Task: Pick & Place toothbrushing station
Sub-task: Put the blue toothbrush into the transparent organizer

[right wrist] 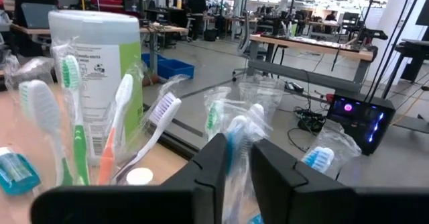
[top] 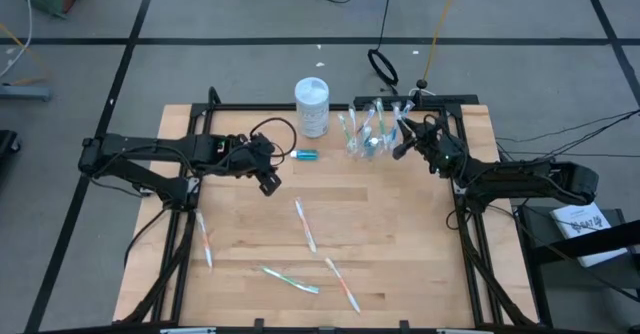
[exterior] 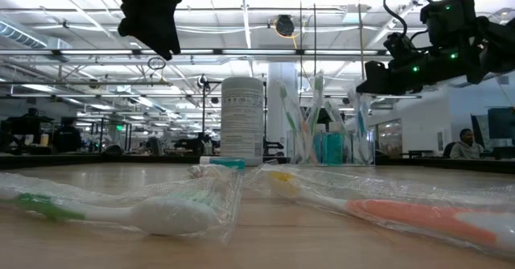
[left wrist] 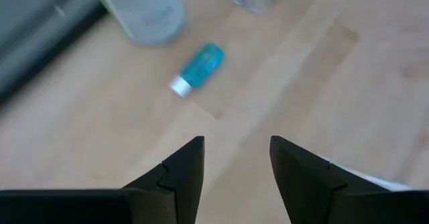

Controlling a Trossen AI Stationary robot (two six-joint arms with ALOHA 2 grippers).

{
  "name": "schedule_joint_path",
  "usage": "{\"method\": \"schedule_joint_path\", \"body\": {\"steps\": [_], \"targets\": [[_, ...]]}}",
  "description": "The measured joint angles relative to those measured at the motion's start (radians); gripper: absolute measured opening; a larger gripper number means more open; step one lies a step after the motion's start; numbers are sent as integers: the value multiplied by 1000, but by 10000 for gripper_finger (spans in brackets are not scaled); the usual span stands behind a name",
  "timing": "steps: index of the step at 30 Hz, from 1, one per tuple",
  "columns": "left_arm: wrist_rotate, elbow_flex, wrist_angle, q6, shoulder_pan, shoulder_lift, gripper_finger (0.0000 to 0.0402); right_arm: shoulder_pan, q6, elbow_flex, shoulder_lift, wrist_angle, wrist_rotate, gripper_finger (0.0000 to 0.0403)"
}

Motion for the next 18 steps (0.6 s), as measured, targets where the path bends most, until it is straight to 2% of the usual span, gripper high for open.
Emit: {"method": "schedule_joint_path", "body": {"steps": [4, 8, 12, 18], "targets": [[92, 0, -61, -122, -25, 0, 177, 0, 0, 0, 0, -15, 0, 91], [118, -27, -174, -308, -85, 0, 177, 0, 0, 0, 0, -16, 0, 119], [181, -119, -274, -598, -173, 0, 177, 0, 0, 0, 0, -15, -3, 137], [324, -323, -266, -938, -311, 0, 177, 0, 8, 0, 0, -15, -3, 143]]}}
